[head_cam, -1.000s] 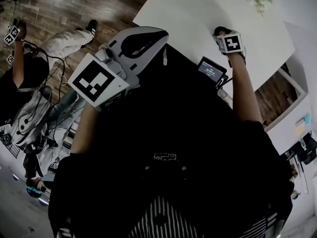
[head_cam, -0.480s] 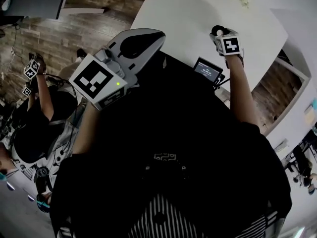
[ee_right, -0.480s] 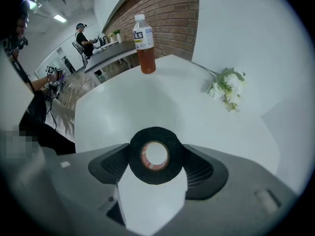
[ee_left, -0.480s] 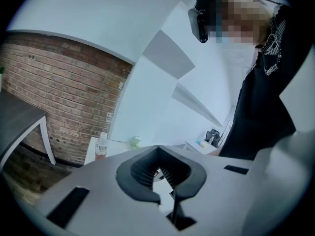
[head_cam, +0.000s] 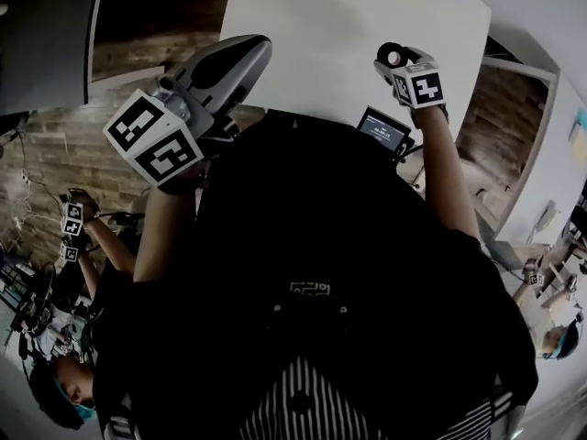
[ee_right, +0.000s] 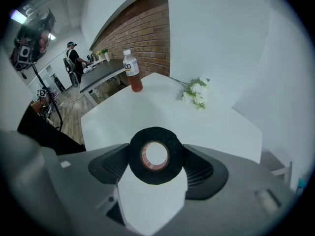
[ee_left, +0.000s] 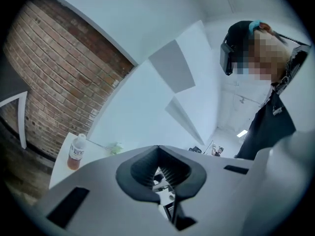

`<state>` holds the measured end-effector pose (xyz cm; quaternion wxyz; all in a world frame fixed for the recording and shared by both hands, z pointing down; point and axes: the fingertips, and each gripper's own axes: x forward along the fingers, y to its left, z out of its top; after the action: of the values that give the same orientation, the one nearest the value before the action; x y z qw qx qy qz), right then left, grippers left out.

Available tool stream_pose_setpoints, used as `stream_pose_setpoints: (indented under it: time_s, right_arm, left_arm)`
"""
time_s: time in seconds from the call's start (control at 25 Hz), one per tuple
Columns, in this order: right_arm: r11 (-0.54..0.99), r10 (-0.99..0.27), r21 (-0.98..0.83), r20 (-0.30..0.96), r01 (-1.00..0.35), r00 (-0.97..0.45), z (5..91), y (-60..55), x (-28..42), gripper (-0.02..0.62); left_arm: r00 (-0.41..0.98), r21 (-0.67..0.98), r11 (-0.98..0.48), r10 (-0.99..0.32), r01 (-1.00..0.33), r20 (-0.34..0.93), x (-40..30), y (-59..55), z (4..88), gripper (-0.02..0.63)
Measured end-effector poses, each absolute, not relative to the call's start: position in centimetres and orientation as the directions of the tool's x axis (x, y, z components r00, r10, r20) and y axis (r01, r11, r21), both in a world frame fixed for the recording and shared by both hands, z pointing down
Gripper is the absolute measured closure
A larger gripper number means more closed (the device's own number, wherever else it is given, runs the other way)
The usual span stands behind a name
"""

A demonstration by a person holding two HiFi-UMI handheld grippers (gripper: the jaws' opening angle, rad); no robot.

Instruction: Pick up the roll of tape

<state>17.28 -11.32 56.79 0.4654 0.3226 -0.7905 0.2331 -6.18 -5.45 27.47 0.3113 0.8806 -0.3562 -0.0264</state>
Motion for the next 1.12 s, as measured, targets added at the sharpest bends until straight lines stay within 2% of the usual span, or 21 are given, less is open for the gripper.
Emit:
stream_pose_setpoints:
  time_s: [0.28,0.52,0.76,1.0,1.12]
  right_arm:
    - [0.607,-0.389,-0.111,0.822,-0.787,-0.416,50.6,-11.1,17.1,0.256]
    - [0.569,-0.471,-0.2,0.716,-0.797,-0.516,44.2,-10.6,15.1,0.256]
    - [0.601,-0.514,-0.288,0.575,-0.746,-0.636,37.3,-11.2,11.1,0.256]
    - [0.662,-0.503,-0.374,0.421,-0.65,-0.755,31.2,-10.6,7.1,0.256]
    - [0.685,-0.503,-0.367,0.387,-0.63,-0.773,29.6,-10.4,6.0,0.256]
  left_arm:
    - [0.827,0.545,-0.651,-0.54,-0.529,0.158,-4.1,-7.6,26.8,0.6]
    - [0.858,0.511,-0.705,-0.493,-0.492,0.146,-3.4,-8.2,25.6,0.6]
    - [0.873,0.479,-0.739,-0.463,-0.474,0.151,-3.0,-9.5,25.5,0.6]
    - [0.873,0.456,-0.753,-0.466,-0.475,0.14,-2.9,-9.5,24.6,0.6]
    - [0.866,0.444,-0.753,-0.482,-0.486,0.129,-3.0,-9.6,24.3,0.6]
